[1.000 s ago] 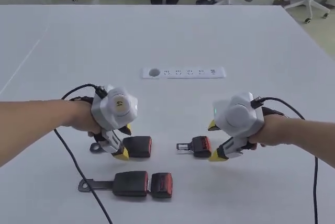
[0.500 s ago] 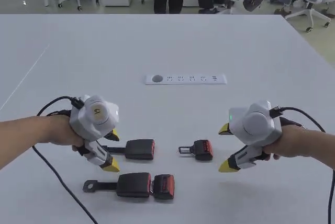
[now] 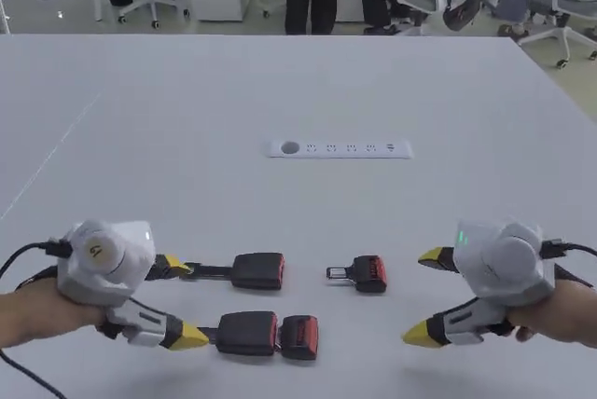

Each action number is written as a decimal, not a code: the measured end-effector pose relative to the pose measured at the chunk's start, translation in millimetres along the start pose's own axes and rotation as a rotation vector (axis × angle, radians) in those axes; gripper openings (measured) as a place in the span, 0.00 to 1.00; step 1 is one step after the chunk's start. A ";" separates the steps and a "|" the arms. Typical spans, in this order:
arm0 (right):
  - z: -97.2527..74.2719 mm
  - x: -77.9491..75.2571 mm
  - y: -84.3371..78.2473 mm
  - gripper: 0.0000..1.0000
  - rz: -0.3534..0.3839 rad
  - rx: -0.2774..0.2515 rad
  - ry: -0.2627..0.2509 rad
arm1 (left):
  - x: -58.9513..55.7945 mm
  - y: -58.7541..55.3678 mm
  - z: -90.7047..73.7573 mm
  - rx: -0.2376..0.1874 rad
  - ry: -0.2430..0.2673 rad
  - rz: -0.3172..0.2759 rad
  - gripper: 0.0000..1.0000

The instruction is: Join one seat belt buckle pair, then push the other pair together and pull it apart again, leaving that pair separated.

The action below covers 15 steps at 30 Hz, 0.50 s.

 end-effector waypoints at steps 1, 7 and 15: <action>-1.0 2.4 -1.5 0.68 0.007 -0.007 -0.004 | -2.1 -1.1 -2.0 -0.009 0.005 -0.015 0.67; -6.5 18.6 -7.8 0.73 0.067 -0.089 -0.054 | -15.1 -3.1 -15.5 -0.087 0.048 -0.093 0.73; -12.5 39.3 -4.9 0.92 0.099 -0.207 -0.114 | -19.0 -5.9 -26.9 -0.172 0.112 -0.181 0.83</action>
Point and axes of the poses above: the centre of the closed fingertips' face, and the gripper's own axes: z roughly forward along the fingers, x roughly to its left, y roughly out of its top, the point moved 2 cm from there along -z, roughly backward along the fingers, and after that the axes turned 15 degrees about y, right-handed, at the moved point
